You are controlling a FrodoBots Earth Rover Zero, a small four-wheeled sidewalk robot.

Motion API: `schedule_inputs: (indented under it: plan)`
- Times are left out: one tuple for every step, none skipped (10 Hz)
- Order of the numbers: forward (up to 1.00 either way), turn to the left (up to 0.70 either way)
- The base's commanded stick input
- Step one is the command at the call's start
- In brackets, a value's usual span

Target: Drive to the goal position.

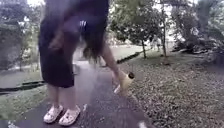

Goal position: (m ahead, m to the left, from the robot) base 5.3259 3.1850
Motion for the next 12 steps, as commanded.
schedule_inputs:
  plan:
    - [0.29,0.0]
    - [0.0,0.0]
    - [0.0,0.0]
    - [0.0,0.0]
    - [0.0,0.0]
    - [0.0,0.0]
    - [0.0,0.0]
    - [0.0,0.0]
    - [0.0,0.0]
    - [0.0,0.0]
    - [0.26,0.0]
    - [0.58,0.0]
